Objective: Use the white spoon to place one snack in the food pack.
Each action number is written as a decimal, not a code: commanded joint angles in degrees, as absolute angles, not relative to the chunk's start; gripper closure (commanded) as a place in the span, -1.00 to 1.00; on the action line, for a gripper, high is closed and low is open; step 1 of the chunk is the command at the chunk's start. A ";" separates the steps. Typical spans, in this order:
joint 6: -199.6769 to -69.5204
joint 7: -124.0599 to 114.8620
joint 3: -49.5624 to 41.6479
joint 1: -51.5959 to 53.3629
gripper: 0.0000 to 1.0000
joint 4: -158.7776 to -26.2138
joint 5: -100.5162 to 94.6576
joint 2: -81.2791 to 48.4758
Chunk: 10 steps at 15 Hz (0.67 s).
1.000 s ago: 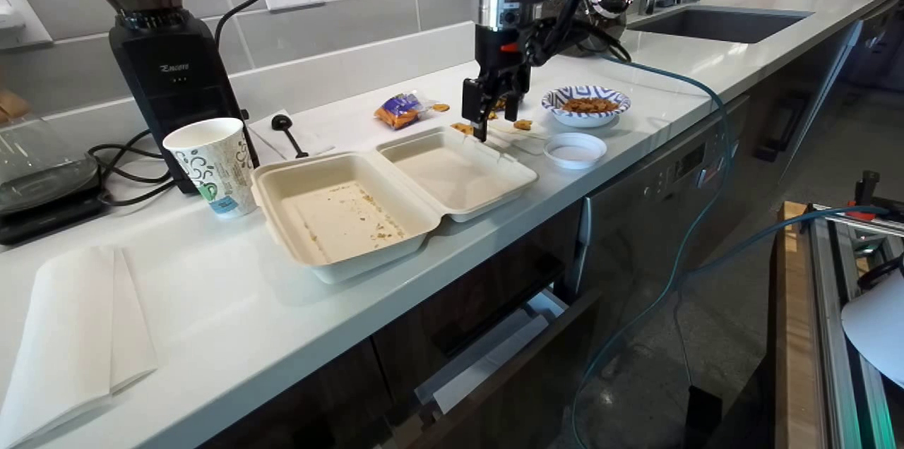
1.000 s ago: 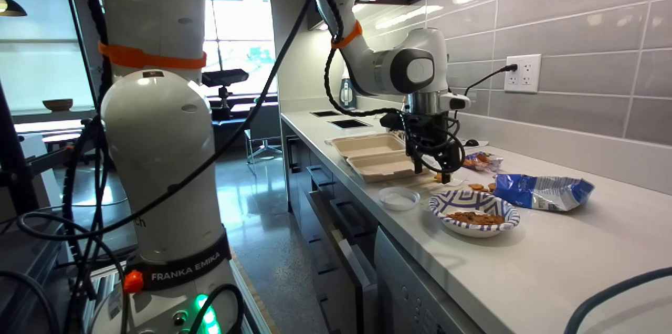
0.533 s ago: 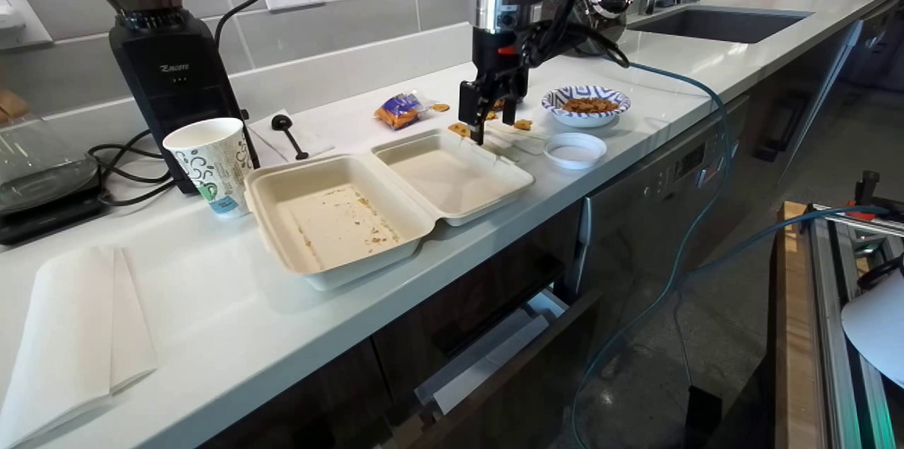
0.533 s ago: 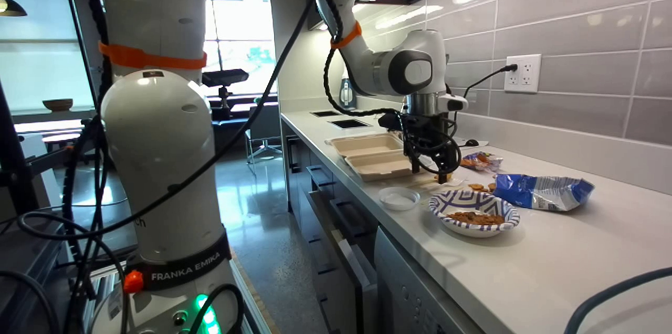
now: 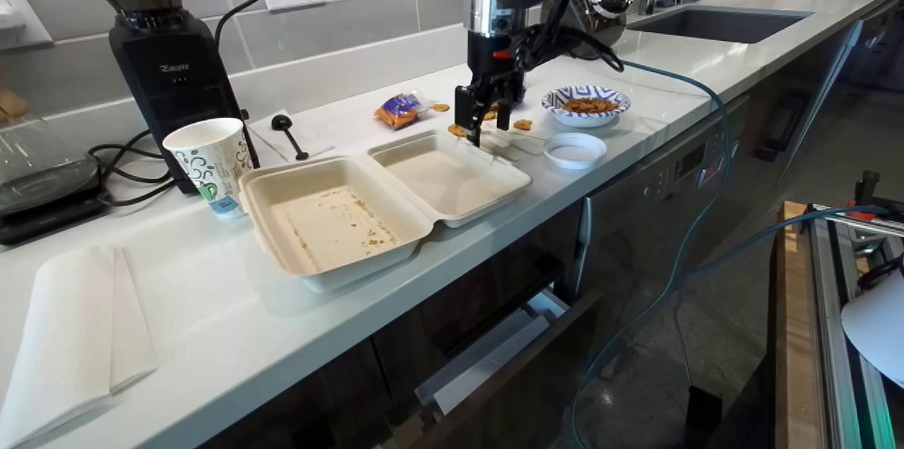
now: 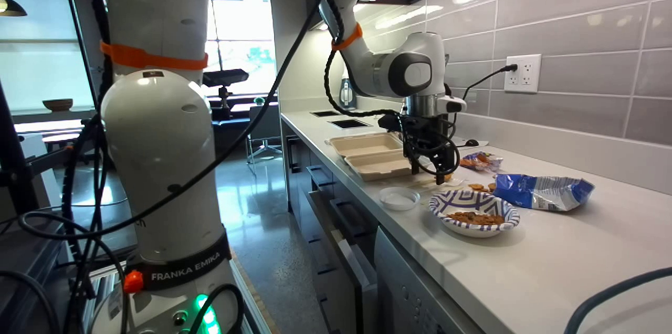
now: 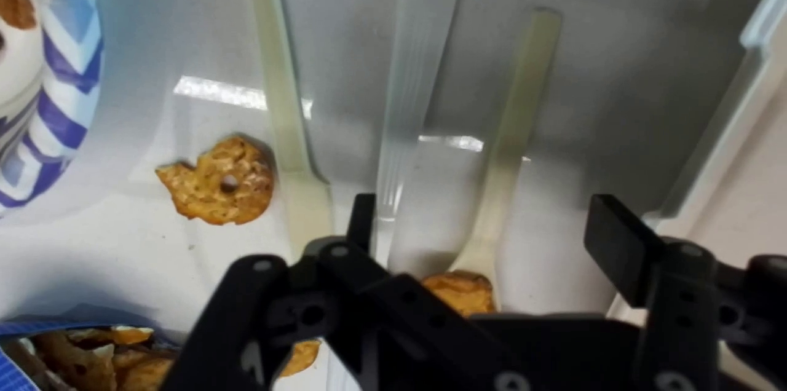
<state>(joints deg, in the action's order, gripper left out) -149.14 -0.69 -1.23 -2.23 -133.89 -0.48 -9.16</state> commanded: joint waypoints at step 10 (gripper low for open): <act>-151.37 0.14 -0.67 -2.33 -0.61 -132.84 2.78 -10.94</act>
<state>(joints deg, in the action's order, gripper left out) -149.31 -0.64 -1.06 -2.23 -132.73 0.57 -10.22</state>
